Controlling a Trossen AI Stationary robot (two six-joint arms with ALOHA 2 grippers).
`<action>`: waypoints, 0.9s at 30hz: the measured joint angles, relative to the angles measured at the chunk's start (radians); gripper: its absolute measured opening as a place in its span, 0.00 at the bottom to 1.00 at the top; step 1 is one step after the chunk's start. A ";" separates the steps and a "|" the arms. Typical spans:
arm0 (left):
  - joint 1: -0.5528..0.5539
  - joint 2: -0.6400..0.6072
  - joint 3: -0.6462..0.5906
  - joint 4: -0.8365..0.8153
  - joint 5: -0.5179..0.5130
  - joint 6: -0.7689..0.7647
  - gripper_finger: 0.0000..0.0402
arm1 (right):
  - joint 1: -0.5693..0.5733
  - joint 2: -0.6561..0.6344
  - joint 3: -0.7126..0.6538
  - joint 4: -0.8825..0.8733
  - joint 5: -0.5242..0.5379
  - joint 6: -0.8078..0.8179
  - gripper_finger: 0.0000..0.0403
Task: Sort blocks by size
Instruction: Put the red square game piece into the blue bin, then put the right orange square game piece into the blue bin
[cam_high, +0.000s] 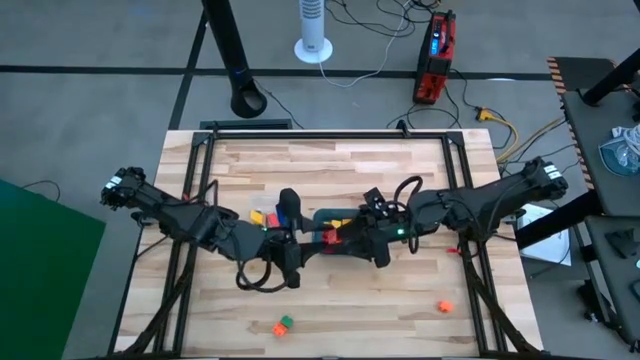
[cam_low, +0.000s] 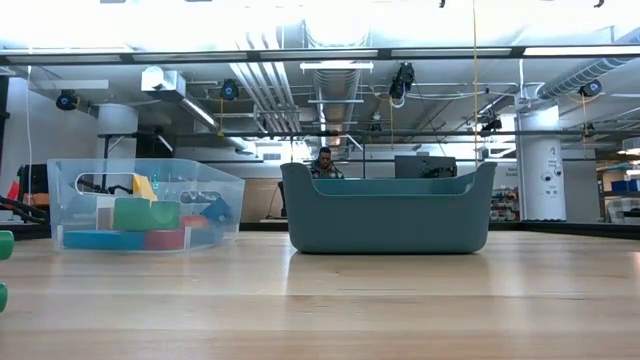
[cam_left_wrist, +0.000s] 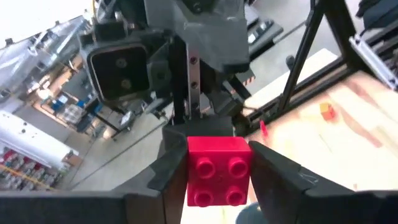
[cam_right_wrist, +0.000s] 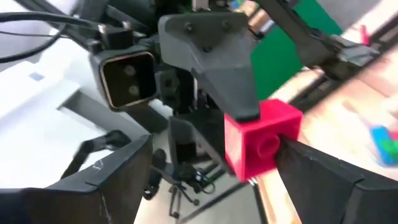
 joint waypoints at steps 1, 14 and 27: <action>0.006 0.000 0.000 -0.017 0.001 -0.011 0.36 | 0.000 -0.007 0.000 -0.025 0.002 0.006 0.80; 0.191 0.044 -0.068 -0.222 0.317 -0.326 0.38 | 0.002 -0.104 -0.001 -0.329 0.136 0.145 0.82; 0.231 0.266 -0.085 -0.237 0.334 -0.407 0.48 | 0.021 -0.106 -0.001 -0.449 0.140 0.209 0.78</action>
